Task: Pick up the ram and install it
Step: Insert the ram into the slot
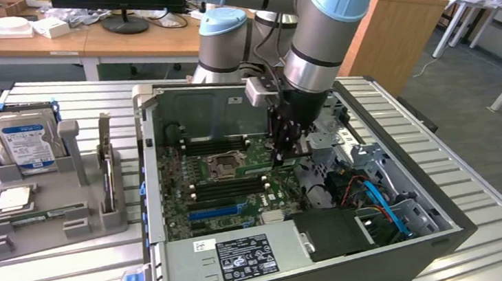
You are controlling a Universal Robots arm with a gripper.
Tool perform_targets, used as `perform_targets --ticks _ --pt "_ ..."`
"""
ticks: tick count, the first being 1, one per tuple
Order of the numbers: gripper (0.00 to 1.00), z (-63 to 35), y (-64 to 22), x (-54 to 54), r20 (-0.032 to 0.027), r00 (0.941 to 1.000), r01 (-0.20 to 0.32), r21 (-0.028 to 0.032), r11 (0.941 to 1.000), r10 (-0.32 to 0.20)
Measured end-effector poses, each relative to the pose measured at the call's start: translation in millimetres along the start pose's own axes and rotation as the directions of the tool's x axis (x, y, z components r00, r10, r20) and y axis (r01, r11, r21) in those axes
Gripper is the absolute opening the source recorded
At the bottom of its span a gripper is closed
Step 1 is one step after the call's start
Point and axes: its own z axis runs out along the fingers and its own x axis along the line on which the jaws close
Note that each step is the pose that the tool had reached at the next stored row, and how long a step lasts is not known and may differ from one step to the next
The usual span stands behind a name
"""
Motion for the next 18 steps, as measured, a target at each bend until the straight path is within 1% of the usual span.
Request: perform_targets --ticks 18 --pt "0.12 4.9 -0.2 0.2 0.0 1.0 0.0 0.0 1.0 0.0"
